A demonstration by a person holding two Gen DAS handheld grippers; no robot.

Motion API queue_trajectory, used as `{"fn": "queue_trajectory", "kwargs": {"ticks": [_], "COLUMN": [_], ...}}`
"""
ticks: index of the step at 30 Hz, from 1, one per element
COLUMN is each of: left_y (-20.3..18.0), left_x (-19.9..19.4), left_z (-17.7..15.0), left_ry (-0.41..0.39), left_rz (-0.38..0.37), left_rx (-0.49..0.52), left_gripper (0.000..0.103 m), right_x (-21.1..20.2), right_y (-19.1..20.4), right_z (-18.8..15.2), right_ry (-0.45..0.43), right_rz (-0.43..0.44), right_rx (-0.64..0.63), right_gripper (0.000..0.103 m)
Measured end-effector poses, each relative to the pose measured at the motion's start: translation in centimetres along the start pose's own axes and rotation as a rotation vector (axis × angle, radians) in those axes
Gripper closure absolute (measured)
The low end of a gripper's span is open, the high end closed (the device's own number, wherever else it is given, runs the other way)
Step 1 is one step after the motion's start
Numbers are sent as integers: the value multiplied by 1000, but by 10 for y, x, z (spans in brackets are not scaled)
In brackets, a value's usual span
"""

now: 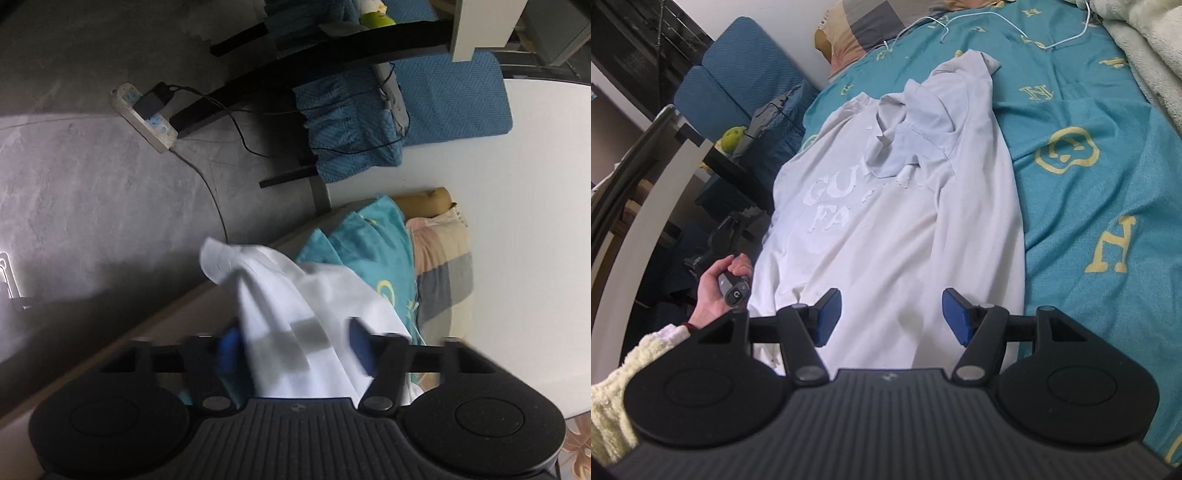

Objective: Fold clothes

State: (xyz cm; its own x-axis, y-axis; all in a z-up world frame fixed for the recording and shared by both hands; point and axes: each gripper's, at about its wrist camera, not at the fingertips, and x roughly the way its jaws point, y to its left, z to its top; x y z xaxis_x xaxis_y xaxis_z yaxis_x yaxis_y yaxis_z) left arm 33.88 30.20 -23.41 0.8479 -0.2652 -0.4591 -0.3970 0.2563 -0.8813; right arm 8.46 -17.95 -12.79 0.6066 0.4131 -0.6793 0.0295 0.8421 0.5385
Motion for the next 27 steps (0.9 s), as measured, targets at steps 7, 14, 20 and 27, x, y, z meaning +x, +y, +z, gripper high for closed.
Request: {"fn": "queue_trajectory", "kwargs": {"ticks": [7, 14, 20, 27], "left_y": [-55, -176, -246, -214], "left_x": [-17, -40, -15, 41], "left_z": [-6, -77, -206, -333], "left_ry": [-73, -143, -66, 131], "left_rz": [16, 15, -35, -25], "left_rx": [291, 859, 1281, 1479], "left_gripper": [92, 92, 92, 92], "right_x": [2, -8, -17, -23], "right_y": [2, -4, -21, -35], "right_z": [2, 3, 5, 9], "right_ry": [3, -19, -52, -87], "right_rz": [16, 21, -1, -10], "right_rx": [14, 48, 109, 155], "right_gripper": [39, 39, 39, 39]}}
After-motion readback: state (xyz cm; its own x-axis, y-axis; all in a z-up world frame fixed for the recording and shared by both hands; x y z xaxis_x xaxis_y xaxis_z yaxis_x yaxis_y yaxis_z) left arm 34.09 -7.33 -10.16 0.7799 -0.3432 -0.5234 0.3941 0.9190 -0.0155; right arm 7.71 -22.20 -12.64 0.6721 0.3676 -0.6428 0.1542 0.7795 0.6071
